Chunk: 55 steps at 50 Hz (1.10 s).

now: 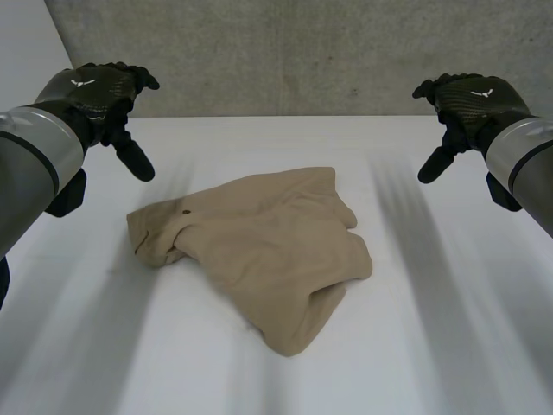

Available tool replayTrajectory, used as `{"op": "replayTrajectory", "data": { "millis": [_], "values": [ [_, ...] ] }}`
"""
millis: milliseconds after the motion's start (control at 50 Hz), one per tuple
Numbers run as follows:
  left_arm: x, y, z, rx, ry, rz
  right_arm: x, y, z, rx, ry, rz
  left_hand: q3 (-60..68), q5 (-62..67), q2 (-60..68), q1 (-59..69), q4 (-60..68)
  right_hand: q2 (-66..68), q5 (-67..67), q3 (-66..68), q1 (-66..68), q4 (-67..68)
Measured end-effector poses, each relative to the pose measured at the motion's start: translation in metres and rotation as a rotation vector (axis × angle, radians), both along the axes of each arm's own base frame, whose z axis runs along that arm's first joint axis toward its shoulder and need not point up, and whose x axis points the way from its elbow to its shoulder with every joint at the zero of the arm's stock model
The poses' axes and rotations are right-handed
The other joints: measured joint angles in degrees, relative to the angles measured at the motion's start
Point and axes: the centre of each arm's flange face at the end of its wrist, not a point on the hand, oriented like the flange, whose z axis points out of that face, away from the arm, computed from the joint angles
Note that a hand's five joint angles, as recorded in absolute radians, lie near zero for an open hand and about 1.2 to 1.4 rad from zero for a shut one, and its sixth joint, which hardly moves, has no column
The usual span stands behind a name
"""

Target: Fold the shorts.

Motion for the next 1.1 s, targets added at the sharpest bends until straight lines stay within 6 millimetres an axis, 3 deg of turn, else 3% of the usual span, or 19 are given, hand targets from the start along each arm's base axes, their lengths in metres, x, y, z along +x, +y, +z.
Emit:
{"op": "replayTrajectory", "data": {
  "millis": [120, 260, 280, 400, 520, 580, 600, 620, 680, 740, 760, 780, 840, 900, 1040, 1080, 1100],
  "values": [
    [-0.005, -0.004, -0.012, 0.010, -0.039, -0.036, 0.008, 0.003, -0.010, -0.002, 0.081, 0.078, 0.0, 0.0, 0.0, 0.0, 0.0, 0.0, 0.0, 0.0, 0.0, 0.0],
    [-0.016, -0.019, -0.061, 0.080, -0.243, -0.119, 0.032, 0.008, -0.046, 0.025, 0.204, 0.309, 0.1, 0.4, 0.3, 0.3, 0.2, 0.0, 0.0, 0.0, 0.0, 0.0],
    [-0.016, -0.019, -0.061, 0.080, -0.243, -0.119, 0.032, 0.008, -0.046, 0.025, 0.204, 0.309, 0.1, 0.4, 0.3, 0.3, 0.2, 0.0, 0.0, 0.0, 0.0, 0.0],
    [-0.022, -0.034, -0.112, 0.170, -0.386, -0.155, 0.072, 0.013, -0.080, 0.070, 0.170, 0.483, 5.3, 6.7, 6.4, 6.8, 6.2, 0.0, 0.0, 0.0, 0.0, 0.0],
    [-0.025, -0.036, -0.141, 0.243, -0.422, -0.184, 0.114, 0.009, -0.121, 0.118, 0.117, 0.576, 13.8, 15.2, 14.8, 15.0, 14.8, 0.0, 0.0, 0.0, 0.0, 0.0],
    [-0.028, -0.033, -0.146, 0.256, -0.422, -0.202, 0.123, 0.008, -0.136, 0.136, 0.117, 0.583, 26.4, 27.3, 27.4, 27.9, 27.2, 6.2, 5.2, 6.7, 7.5, 5.6],
    [-0.029, -0.033, -0.147, 0.258, -0.421, -0.209, 0.124, 0.007, -0.139, 0.139, 0.119, 0.583, 26.4, 27.3, 27.4, 27.9, 27.2, 26.5, 22.3, 26.6, 26.5, 24.2],
    [-0.029, -0.032, -0.147, 0.259, -0.418, -0.216, 0.126, 0.007, -0.141, 0.142, 0.121, 0.580, 33.0, 33.9, 34.4, 33.4, 33.8, 36.9, 31.8, 35.5, 34.1, 34.4],
    [-0.032, -0.029, -0.145, 0.255, -0.406, -0.243, 0.125, 0.007, -0.140, 0.138, 0.139, 0.558, 35.9, 36.8, 37.1, 35.8, 36.8, 53.7, 49.3, 53.4, 45.3, 52.6],
    [-0.033, -0.028, -0.142, 0.247, -0.397, -0.253, 0.122, 0.008, -0.135, 0.135, 0.151, 0.549, 35.1, 36.0, 35.9, 34.9, 36.1, 54.6, 51.0, 55.1, 45.5, 54.4],
    [-0.034, -0.028, -0.135, 0.227, -0.383, -0.261, 0.113, 0.018, -0.119, 0.119, 0.195, 0.534, 19.6, 20.6, 20.1, 18.0, 20.2, 54.6, 51.2, 55.2, 45.5, 54.6],
    [-0.034, -0.028, -0.135, 0.227, -0.383, -0.261, 0.113, 0.018, -0.119, 0.119, 0.195, 0.534, 19.6, 20.6, 20.1, 18.0, 20.2, 54.6, 51.2, 55.2, 45.5, 54.6],
    [-0.032, -0.026, -0.114, 0.174, -0.356, -0.258, 0.091, 0.042, -0.093, 0.097, 0.311, 0.532, 3.2, 3.5, 3.9, 3.0, 3.3, 54.6, 52.4, 55.3, 45.5, 54.7],
    [-0.031, -0.026, -0.101, 0.139, -0.333, -0.249, 0.069, 0.066, -0.085, 0.107, 0.438, 0.555, 0.4, 0.6, 1.1, 1.2, 0.7, 54.6, 52.9, 55.3, 45.5, 54.7],
    [-0.028, -0.030, -0.088, 0.093, -0.278, -0.216, 0.032, 0.119, -0.097, 0.212, 0.714, 0.697, 0.4, 0.6, 0.8, 1.2, 0.7, 54.6, 53.0, 55.3, 45.5, 54.7],
    [-0.027, -0.032, -0.089, 0.092, -0.265, -0.207, 0.022, 0.138, -0.105, 0.258, 0.798, 0.774, 0.4, 0.6, 0.8, 1.2, 0.7, 52.0, 50.7, 52.6, 44.4, 51.7],
    [-0.027, -0.032, -0.089, 0.093, -0.263, -0.205, 0.020, 0.143, -0.106, 0.269, 0.819, 0.796, 0.4, 0.6, 0.8, 1.2, 0.7, 43.0, 42.8, 43.6, 38.0, 42.5]
  ]
}}
